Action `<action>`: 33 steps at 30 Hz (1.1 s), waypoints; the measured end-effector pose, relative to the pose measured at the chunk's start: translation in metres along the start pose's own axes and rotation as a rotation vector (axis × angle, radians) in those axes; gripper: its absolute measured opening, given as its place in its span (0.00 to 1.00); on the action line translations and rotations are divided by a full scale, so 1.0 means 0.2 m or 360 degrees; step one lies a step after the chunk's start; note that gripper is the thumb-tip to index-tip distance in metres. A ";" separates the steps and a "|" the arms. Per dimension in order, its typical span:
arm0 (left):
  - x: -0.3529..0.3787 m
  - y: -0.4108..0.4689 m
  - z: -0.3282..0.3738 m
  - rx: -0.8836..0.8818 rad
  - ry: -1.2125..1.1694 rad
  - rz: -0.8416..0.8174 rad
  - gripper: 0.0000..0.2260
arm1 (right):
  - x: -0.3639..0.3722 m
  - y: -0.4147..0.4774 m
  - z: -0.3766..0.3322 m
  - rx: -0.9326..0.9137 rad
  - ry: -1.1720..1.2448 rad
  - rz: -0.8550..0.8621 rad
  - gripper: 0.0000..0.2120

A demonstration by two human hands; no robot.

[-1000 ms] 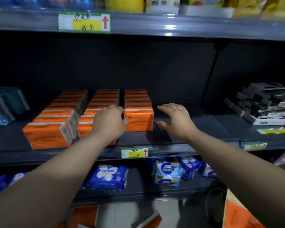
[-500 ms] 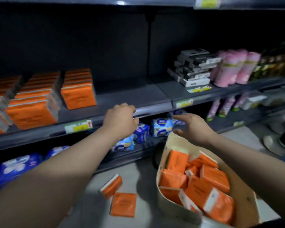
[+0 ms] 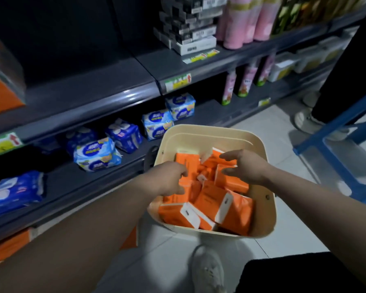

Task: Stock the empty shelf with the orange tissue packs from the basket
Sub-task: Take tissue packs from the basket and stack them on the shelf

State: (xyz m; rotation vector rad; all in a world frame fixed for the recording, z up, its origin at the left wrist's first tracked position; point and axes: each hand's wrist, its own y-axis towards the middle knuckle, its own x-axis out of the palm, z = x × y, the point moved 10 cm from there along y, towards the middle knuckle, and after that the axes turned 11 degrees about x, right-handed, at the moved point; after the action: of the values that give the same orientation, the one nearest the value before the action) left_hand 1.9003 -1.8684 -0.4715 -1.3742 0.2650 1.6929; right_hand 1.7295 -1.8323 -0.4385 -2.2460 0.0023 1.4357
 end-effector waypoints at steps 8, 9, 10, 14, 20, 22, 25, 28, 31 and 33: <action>0.48 0.09 0.02 0.0040 0.0274 -0.0668 0.25 | 0.17 0.09 0.13 0.0033 -0.0012 -0.0113 0.24; 0.52 0.10 0.03 0.0058 0.0285 -0.0715 0.22 | 0.19 0.10 0.14 0.0043 -0.0003 -0.0129 0.24; 0.55 0.10 0.04 0.0079 0.0277 -0.0743 0.18 | 0.20 0.11 0.15 0.0049 -0.0001 -0.0145 0.25; 0.55 0.12 0.05 0.0107 0.0226 -0.0641 0.06 | 0.26 0.12 0.18 0.0076 -0.0002 -0.0213 0.23; 0.22 0.08 -0.11 -0.0107 -0.0263 -0.0080 0.09 | 0.36 0.13 0.15 0.0121 -0.0207 -0.0278 0.23; 0.08 0.05 -0.18 -0.0151 -0.0337 0.0197 0.11 | 0.43 0.13 0.15 0.0151 -0.0290 -0.0328 0.22; -0.09 -0.02 -0.27 -0.0198 -0.0452 0.0515 0.14 | 0.51 0.13 0.16 0.0208 -0.0412 -0.0389 0.22; -0.17 -0.09 -0.34 -0.0234 -0.0643 0.0687 0.17 | 0.55 0.14 0.16 0.0257 -0.0504 -0.0353 0.25; -0.22 -0.16 -0.38 -0.0265 -0.0750 0.0743 0.20 | 0.59 0.15 0.15 0.0249 -0.0653 -0.0369 0.27; -0.23 -0.19 -0.40 -0.0280 -0.0786 0.0722 0.23 | 0.62 0.16 0.14 0.0229 -0.0747 -0.0409 0.29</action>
State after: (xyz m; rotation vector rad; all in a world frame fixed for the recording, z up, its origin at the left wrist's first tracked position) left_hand 1.9814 -1.9224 -0.4467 -1.0141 0.1511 2.4208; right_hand 1.7542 -1.8198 -0.5657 -1.6817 -0.3116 1.7166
